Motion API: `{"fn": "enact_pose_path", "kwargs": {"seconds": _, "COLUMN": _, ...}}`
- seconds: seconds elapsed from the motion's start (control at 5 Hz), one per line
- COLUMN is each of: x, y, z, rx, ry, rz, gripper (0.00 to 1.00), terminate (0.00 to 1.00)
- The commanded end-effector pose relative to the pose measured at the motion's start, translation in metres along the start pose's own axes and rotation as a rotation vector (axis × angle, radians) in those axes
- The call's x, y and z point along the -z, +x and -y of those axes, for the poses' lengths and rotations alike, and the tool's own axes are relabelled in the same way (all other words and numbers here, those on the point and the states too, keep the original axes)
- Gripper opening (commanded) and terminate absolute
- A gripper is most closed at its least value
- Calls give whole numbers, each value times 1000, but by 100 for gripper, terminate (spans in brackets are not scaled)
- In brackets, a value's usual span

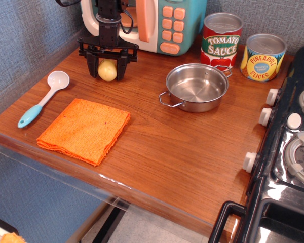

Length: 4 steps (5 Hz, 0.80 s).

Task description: Put the potato on top of the napkin.

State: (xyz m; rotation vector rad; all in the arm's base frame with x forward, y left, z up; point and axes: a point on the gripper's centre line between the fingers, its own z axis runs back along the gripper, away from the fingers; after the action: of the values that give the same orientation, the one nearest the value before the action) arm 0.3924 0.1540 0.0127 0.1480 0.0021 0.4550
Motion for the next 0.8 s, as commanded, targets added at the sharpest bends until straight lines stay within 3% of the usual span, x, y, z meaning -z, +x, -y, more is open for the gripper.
{"fn": "enact_pose_path", "kwargs": {"seconds": 0.0, "x": -69, "y": -25, "z": 7, "rx": 146, "ry": -32, "rz": 205, "gripper": 0, "terminate": 0}}
{"fn": "enact_pose_path", "kwargs": {"seconds": 0.2, "x": -100, "y": -69, "z": 20, "rx": 269, "ry": -80, "rz": 273, "gripper": 0, "terminate": 0}}
{"fn": "enact_pose_path", "kwargs": {"seconds": 0.4, "x": -97, "y": -115, "z": 6, "rx": 308, "ry": -65, "rz": 250, "gripper": 0, "terminate": 0}}
{"fn": "enact_pose_path", "kwargs": {"seconds": 0.6, "x": -79, "y": -135, "z": -23, "rx": 275, "ry": -22, "rz": 208, "gripper": 0, "terminate": 0}}
